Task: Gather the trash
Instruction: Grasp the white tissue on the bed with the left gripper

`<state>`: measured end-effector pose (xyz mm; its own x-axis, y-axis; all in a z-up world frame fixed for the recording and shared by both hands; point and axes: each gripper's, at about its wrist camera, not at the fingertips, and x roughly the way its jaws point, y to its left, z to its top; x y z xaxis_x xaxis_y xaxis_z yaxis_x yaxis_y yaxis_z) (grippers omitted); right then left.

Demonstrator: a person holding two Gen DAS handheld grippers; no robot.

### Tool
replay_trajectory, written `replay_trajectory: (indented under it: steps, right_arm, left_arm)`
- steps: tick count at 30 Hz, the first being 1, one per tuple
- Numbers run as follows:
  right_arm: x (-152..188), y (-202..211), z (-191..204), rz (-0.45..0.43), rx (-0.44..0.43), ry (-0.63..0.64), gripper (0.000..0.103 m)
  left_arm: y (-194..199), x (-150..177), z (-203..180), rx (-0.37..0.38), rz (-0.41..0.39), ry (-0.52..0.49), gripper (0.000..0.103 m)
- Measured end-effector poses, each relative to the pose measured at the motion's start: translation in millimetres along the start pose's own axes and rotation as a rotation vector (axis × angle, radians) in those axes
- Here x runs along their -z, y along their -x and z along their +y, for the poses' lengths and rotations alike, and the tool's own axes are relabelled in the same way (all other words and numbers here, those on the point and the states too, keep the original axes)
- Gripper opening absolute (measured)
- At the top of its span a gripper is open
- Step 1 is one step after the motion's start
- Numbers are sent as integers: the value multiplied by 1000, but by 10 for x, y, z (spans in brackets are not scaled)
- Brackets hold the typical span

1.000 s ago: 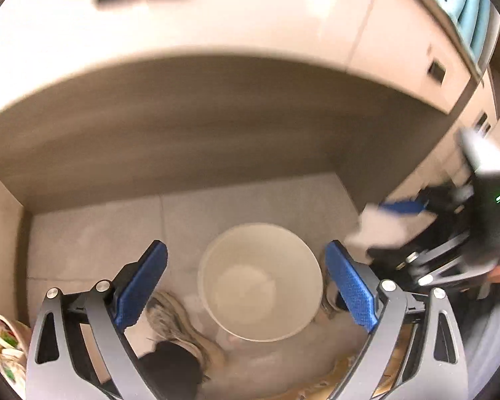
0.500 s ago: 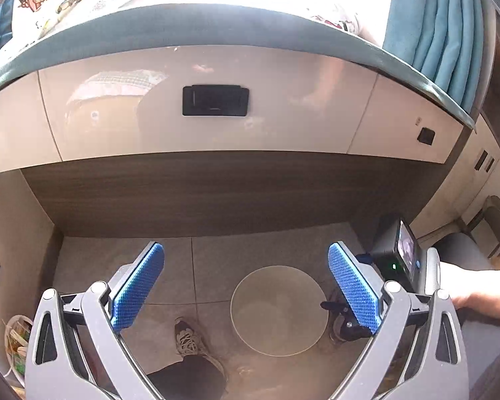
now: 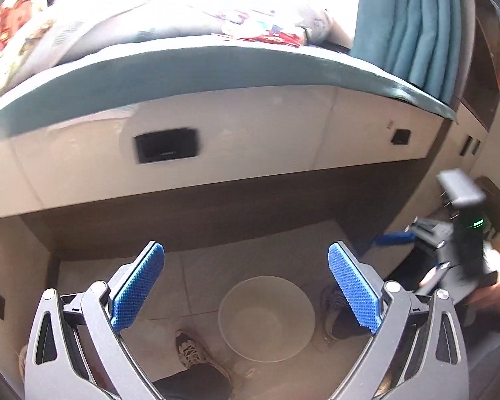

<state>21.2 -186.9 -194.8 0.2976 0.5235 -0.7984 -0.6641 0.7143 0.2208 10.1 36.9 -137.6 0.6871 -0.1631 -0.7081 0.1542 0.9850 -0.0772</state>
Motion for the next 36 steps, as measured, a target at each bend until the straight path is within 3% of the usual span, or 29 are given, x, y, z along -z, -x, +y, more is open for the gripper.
replay_trajectory:
  steps: [3,8,11,15,20,23,24,26,27,28,29,34,36]
  right_arm:
    - [-150,380,-26,-37,41,18,98]
    - [-389,1013,-173,-179,77,-2,98]
    - [-532,1263,-270,-255,93,-28,98]
    - [-713,1370,-390,-302,113,-26,98]
    - [-745,1314,-528,-284,95,-55,98]
    - [-735,1223,-543,-266,94,-48,98]
    - [-700,1202,-569,-258,95,-48,98]
    - [-645,1114,-561,-236,91,-52,98]
    - [-624,1078,-567,-226,89,-54,98]
    - [-613,1046,-576,-216,88,-53,98]
    - [-588,1027,-577,-211,88,-50,98]
    - [-602,994,-594,-205,85,-33,98]
    - [-629,990,-594,-207,86,-31,98]
  left_arm:
    - [-59,-156,-105,28,41,-19,97]
    - [35,-585,-316,101,-20,-82,97]
    - [21,-970,-316,76,-55,-101,97]
    - [-232,-1512,-193,3,-53,-74,97]
    - [-534,-2138,-29,49,-20,35,97]
    - [-665,-2463,-41,-7,-30,37,96]
    - [-735,-2556,-36,-18,-25,44,93]
    - [-923,-2692,11,6,10,65,72]
    - [-1054,-2747,23,9,38,75,52]
    - [-1168,-2772,38,-9,69,78,42]
    - [-1268,-2791,38,-35,91,72,41]
    - [-1347,-2810,-57,-93,59,20,40]
    - [-1329,-2809,-50,-90,48,23,31]
